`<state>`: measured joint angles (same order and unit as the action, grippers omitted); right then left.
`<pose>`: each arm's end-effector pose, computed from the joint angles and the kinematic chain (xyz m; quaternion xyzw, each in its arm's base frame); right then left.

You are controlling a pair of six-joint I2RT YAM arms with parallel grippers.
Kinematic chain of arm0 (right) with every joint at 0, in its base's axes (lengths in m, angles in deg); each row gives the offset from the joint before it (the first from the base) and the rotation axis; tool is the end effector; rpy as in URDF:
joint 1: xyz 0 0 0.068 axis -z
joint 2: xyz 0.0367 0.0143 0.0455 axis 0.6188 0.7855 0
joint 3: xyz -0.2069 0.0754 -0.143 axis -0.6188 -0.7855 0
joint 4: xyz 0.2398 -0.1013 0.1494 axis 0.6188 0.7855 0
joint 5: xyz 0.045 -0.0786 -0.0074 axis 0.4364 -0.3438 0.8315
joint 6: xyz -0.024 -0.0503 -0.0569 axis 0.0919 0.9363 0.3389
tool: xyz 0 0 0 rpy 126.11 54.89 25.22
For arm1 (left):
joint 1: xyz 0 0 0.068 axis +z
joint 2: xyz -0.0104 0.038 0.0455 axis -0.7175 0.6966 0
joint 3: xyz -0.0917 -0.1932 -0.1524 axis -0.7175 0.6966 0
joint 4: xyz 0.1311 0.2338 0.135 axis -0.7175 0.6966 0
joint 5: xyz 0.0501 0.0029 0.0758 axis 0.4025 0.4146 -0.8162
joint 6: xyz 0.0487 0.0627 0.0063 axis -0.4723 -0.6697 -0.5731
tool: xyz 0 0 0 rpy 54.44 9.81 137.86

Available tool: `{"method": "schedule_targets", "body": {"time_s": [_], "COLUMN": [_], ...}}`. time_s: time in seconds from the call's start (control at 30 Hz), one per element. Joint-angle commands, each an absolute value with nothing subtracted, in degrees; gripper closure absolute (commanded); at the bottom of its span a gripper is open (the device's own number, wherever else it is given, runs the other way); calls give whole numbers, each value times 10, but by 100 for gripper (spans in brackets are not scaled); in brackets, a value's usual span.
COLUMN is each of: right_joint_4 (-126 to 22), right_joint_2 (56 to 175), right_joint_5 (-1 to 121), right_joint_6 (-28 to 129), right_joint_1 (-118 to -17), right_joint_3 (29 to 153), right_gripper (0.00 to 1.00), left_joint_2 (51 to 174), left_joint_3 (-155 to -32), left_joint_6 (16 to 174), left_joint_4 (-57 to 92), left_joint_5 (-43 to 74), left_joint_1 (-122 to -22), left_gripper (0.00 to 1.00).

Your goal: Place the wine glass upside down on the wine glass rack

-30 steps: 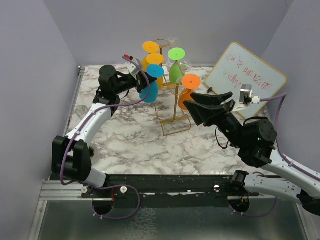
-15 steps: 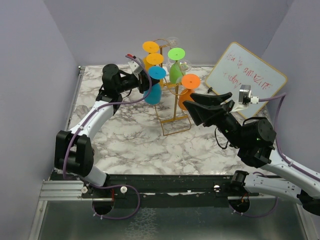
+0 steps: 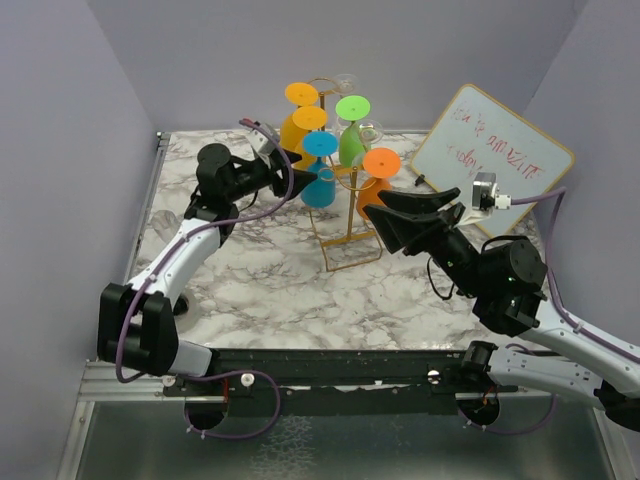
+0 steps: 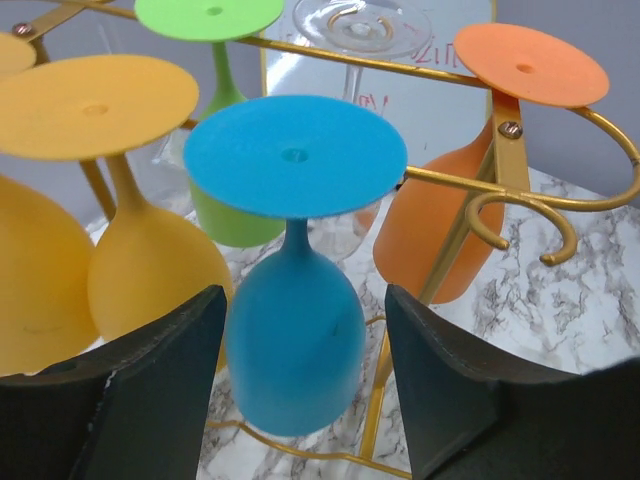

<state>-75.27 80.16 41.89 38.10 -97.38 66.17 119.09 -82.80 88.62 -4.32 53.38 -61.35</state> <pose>0.1381 0.2069 0.4448 -0.1019 0.5123 0.5022 0.6892 0.3678 -0.1533 0.3271 0.3387 0.6043 -0.3857 0.6094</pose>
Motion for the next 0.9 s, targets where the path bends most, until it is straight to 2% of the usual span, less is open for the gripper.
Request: {"method": "schedule_targets", "body": {"time_s": [0.0, 0.13, 0.27, 0.53, 0.6, 0.63, 0.7, 0.73, 0.8, 0.87], "right_joint_4": [-745, -729, -707, -676, -668, -667, -668, -668, -669, -668], "right_joint_2": [791, 786, 787, 801, 803, 803, 804, 805, 808, 814], "right_joint_5": [399, 390, 383, 373, 371, 370, 369, 369, 369, 371], "right_joint_6": [385, 382, 377, 361, 360, 360, 357, 356, 353, 352], "right_joint_1": [-975, -975, -974, -975, -975, -975, -975, -975, -975, -974], "right_joint_3": [659, 660, 665, 676, 680, 680, 680, 679, 679, 681], "right_gripper": [41, 41, 41, 40, 40, 40, 41, 41, 41, 41], "left_joint_2": [1121, 1065, 1014, 970, 972, 972, 963, 953, 935, 922], "left_joint_3": [-778, -762, -775, -858, -880, -888, -892, -884, -871, -869], "left_joint_6": [908, 915, 921, 938, 942, 946, 950, 952, 962, 973], "left_joint_4": [-17, 79, 175, 435, 497, 521, 553, 558, 566, 583], "left_joint_5": [440, 356, 332, 38, -31, -67, -137, -168, -232, -273], "left_joint_1": [-617, -617, -617, -617, -617, -617, -617, -617, -617, -617], "left_gripper": [32, 22, 2, 1, 5, 11, 32, 37, 41, 40]}}
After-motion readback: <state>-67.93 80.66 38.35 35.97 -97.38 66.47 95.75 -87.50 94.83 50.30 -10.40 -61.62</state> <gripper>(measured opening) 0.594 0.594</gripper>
